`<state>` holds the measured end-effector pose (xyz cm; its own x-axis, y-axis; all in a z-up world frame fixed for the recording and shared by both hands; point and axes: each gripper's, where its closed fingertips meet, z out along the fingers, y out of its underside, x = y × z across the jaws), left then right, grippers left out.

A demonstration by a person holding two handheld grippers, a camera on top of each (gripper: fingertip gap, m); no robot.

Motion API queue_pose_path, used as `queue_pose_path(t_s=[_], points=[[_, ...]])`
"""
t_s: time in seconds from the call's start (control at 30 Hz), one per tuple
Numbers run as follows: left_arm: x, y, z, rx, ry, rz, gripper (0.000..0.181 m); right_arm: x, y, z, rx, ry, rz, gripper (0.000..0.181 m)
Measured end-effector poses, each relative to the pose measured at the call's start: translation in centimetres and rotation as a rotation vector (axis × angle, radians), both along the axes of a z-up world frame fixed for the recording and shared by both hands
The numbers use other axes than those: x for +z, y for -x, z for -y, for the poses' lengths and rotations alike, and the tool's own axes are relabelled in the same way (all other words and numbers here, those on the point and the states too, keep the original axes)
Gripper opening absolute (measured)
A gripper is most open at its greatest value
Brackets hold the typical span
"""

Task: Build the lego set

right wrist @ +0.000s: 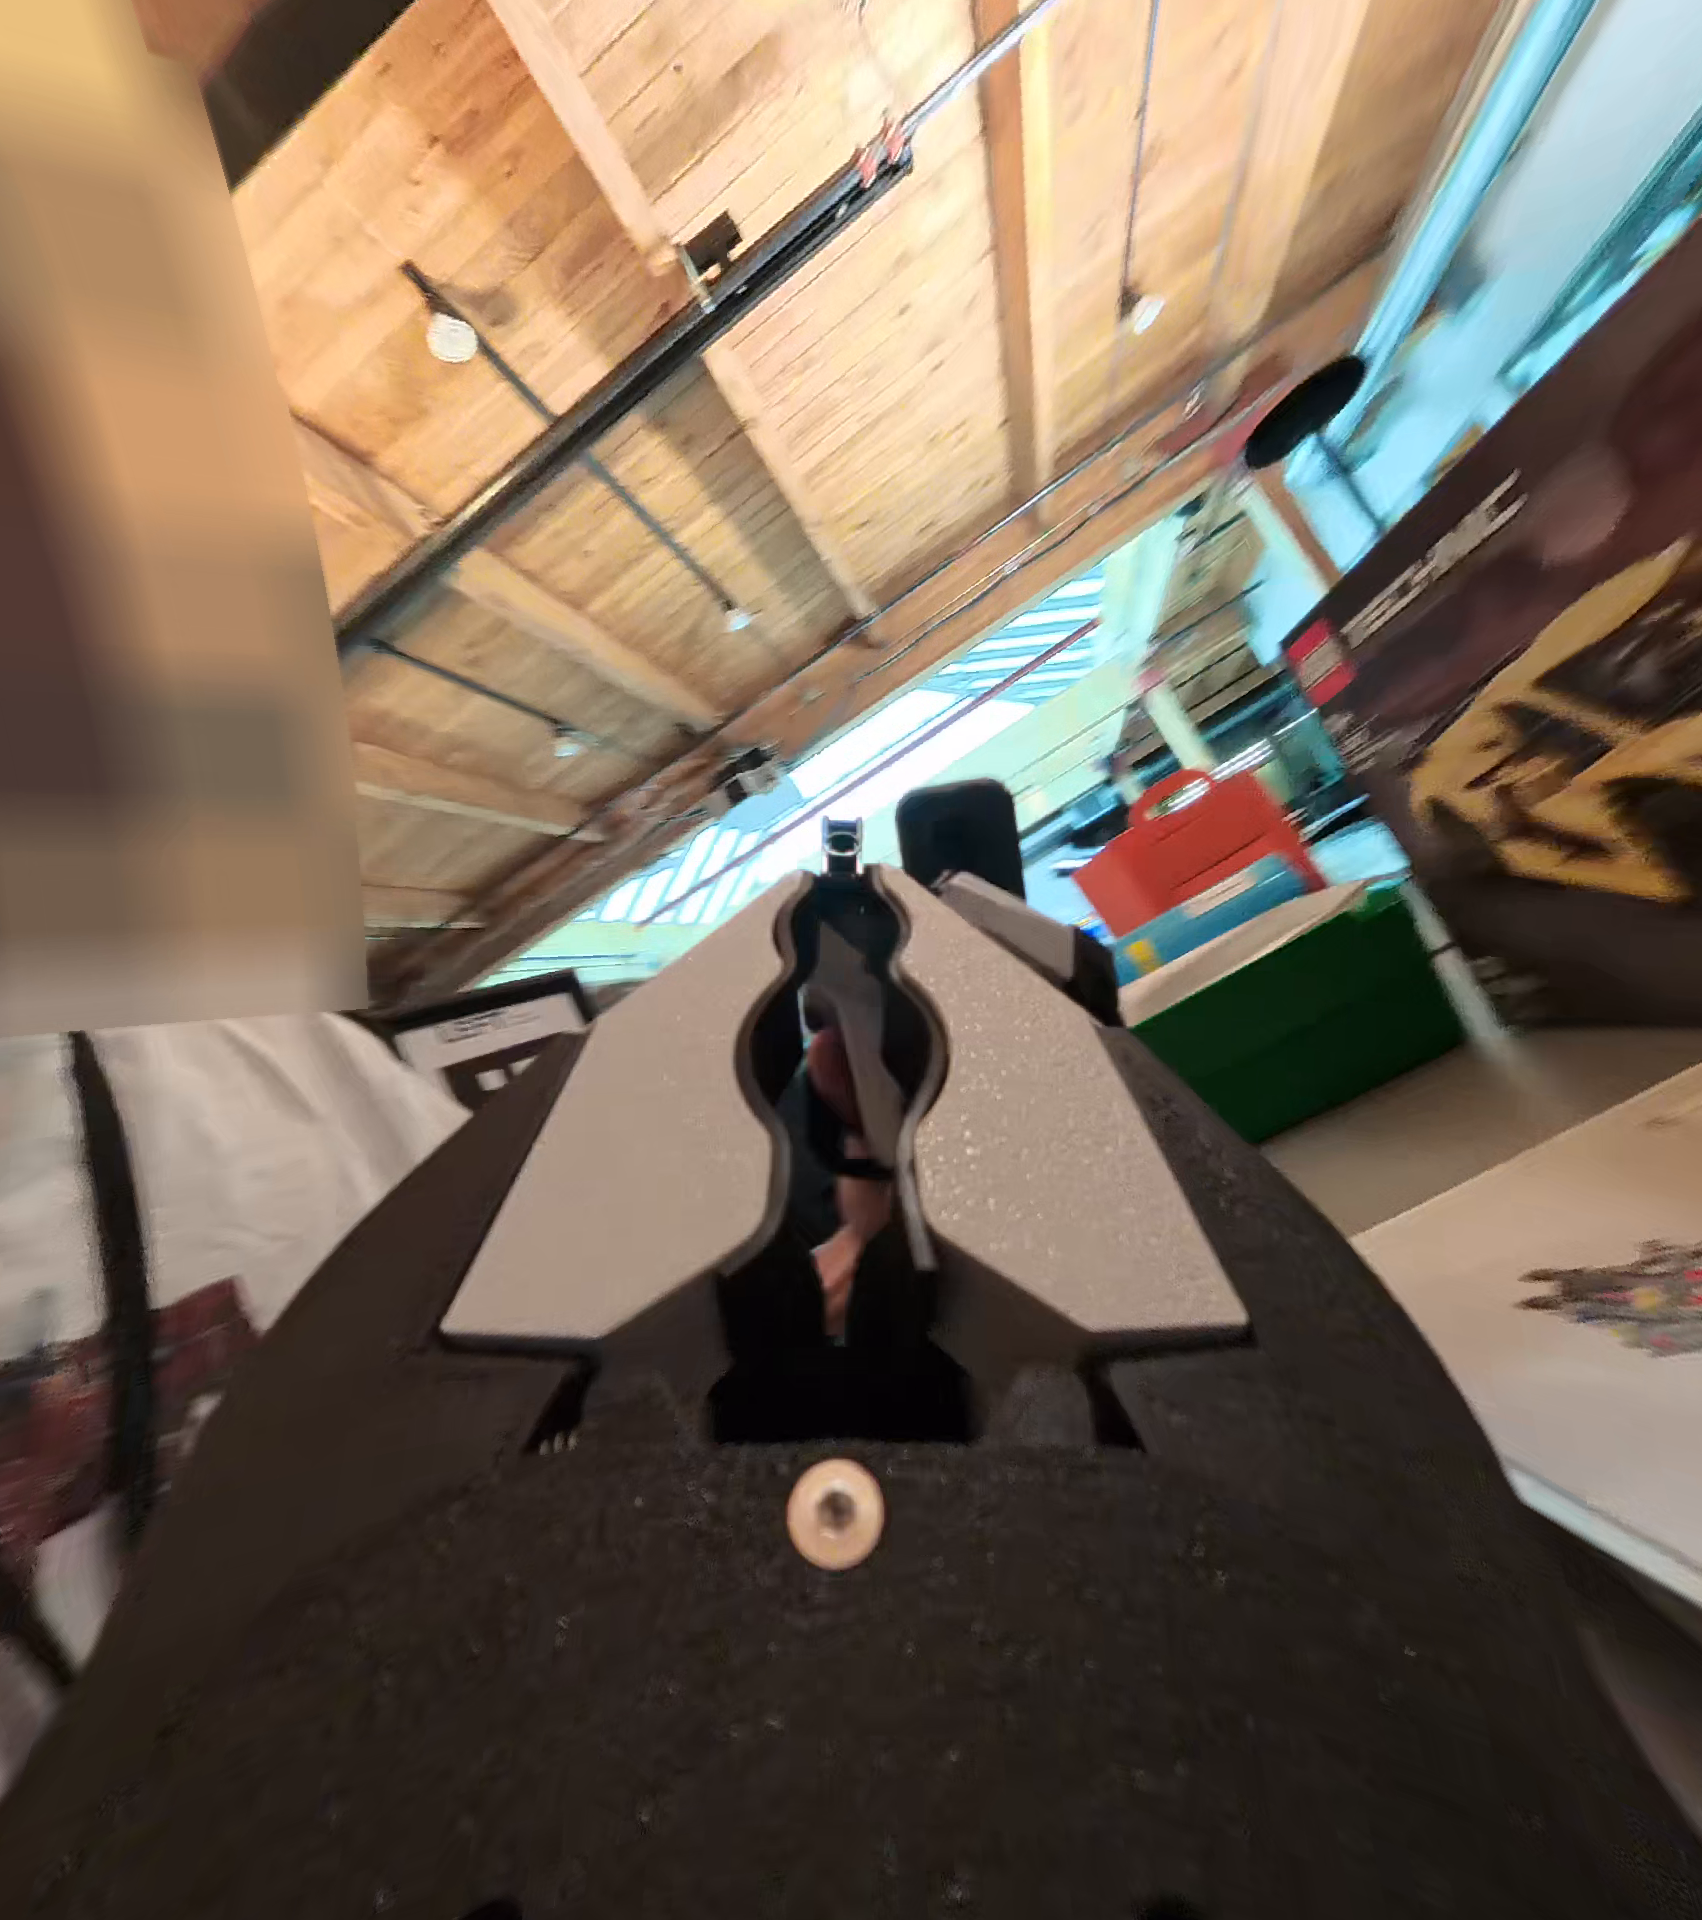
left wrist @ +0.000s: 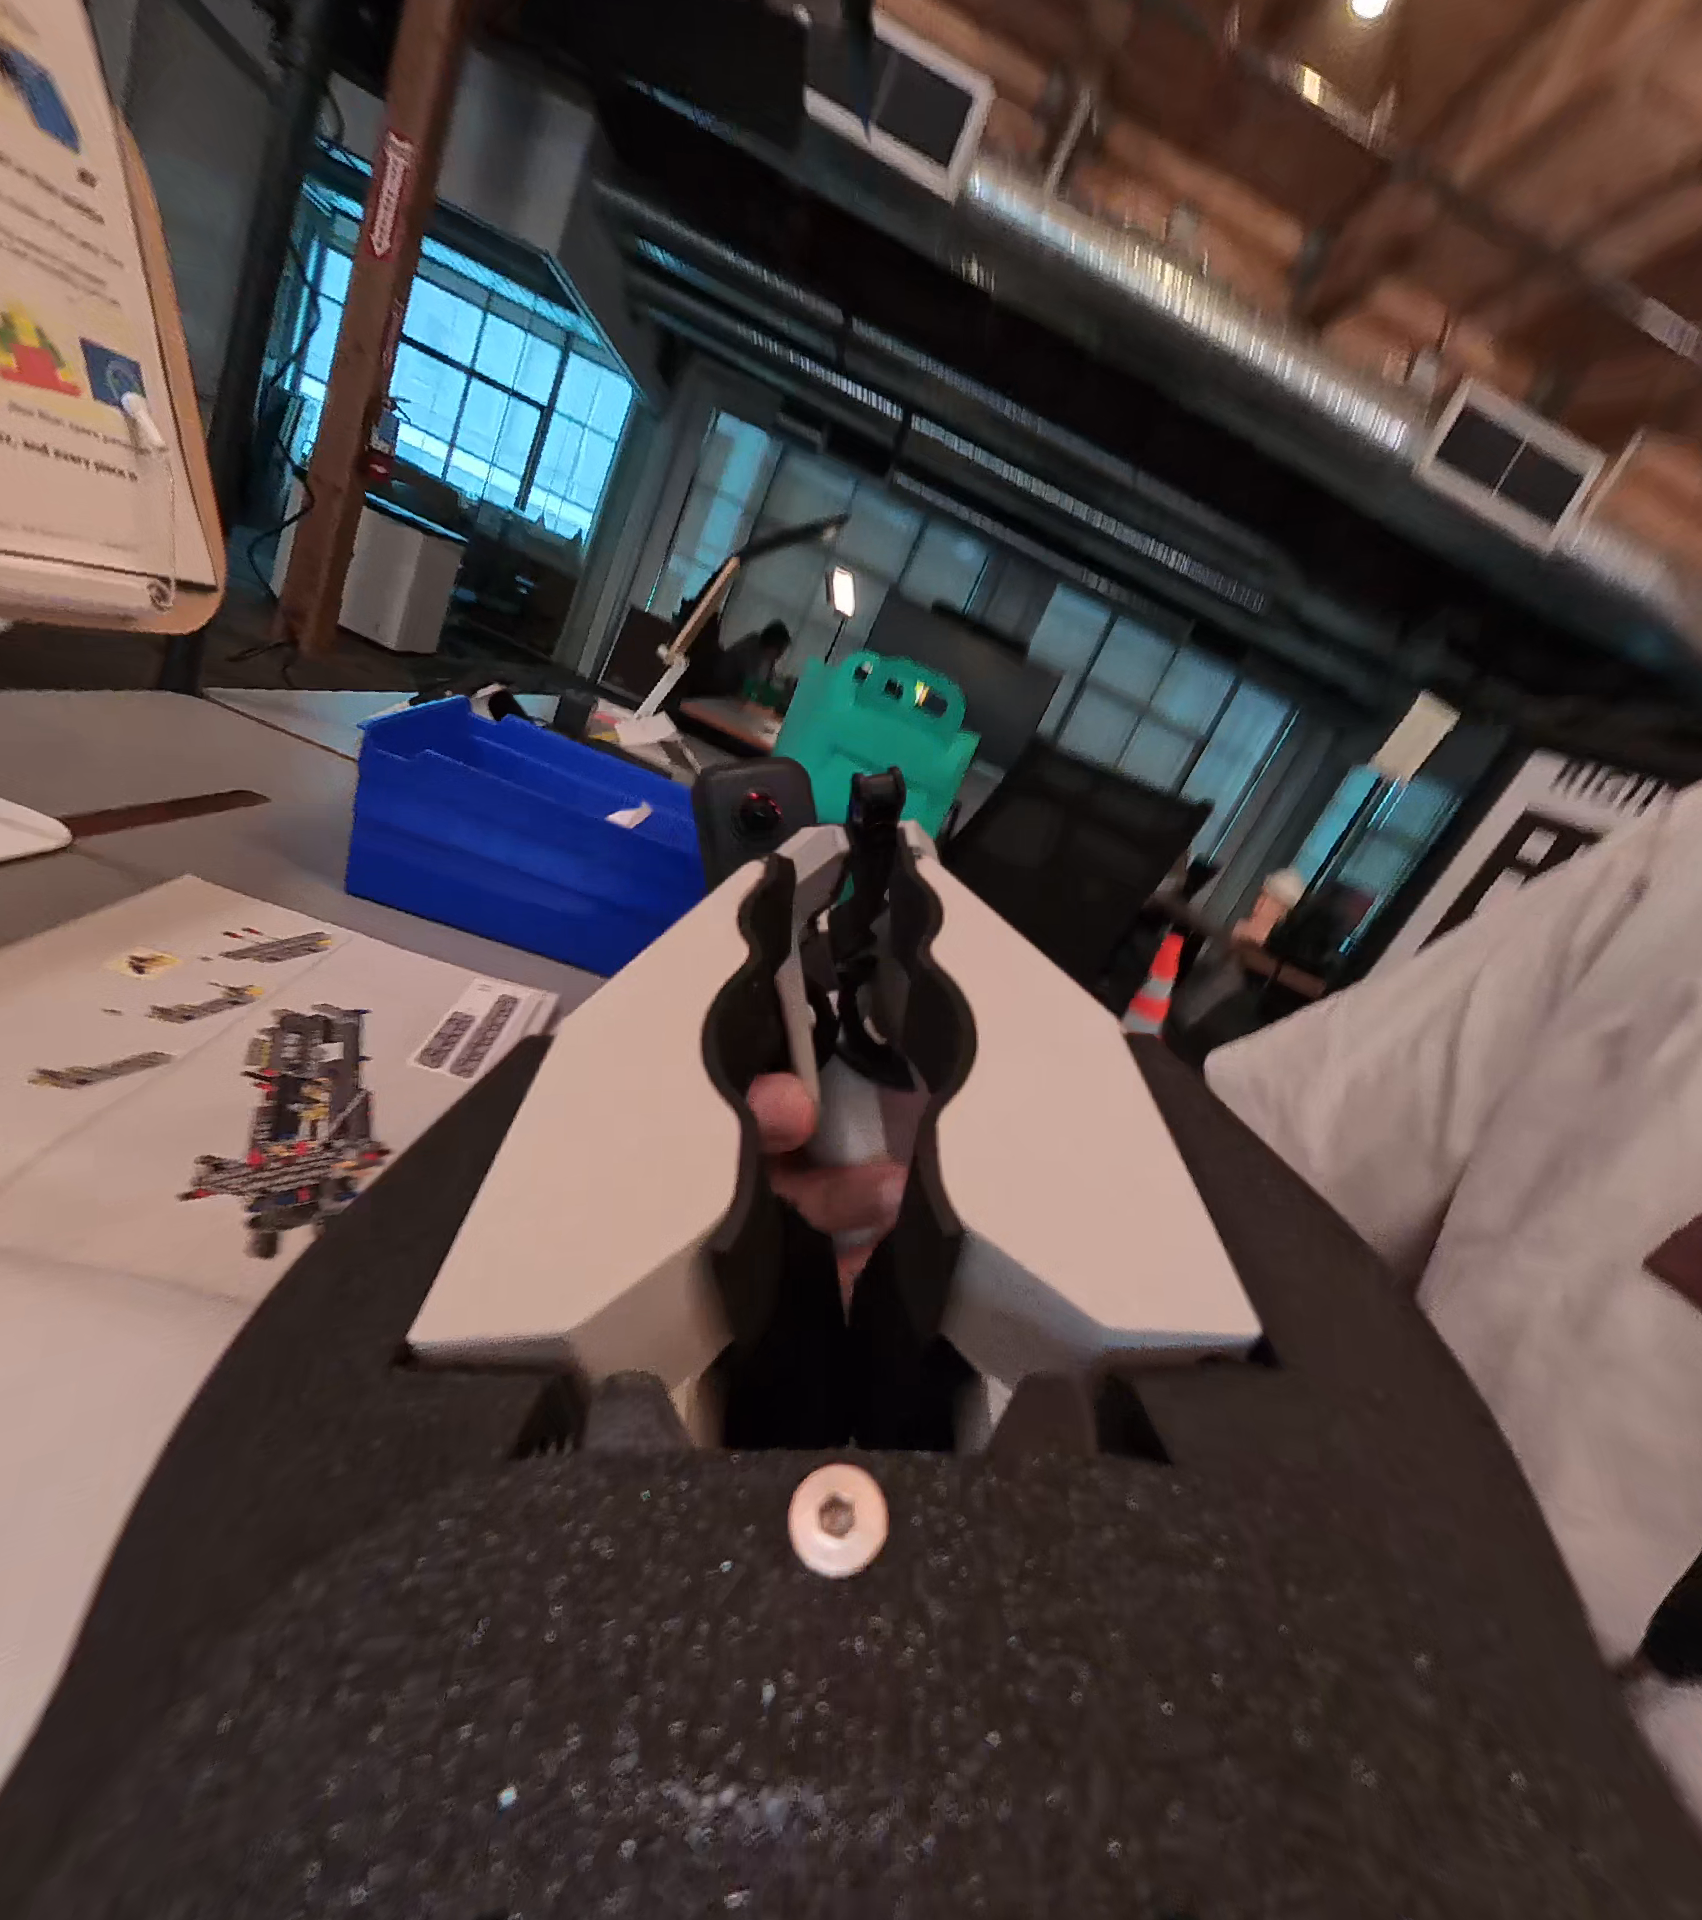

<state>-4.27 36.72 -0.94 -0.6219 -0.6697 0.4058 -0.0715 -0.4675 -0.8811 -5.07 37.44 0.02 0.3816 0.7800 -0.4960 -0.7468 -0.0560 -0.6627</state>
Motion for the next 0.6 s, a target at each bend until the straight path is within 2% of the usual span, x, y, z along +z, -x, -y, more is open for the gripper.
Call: queue_pose_path(t_s=[0.17,0.33,0.6], points=[[0.5,-0.3,0.6,-0.058,0.195,0.004,0.014,-0.3,-1.3,-0.4,-0.158,-0.003,0.048,0.006],[1.2,-0.2,0.1,-0.079,0.35,0.028,0.014,-0.5,-1.3,-0.6,-0.172,0.0,0.059,0.006],[0.3,-1.1,-1.7,0.054,0.326,0.011,0.015,-0.7,-1.5,-0.9,-0.158,0.02,0.014,0.007]])
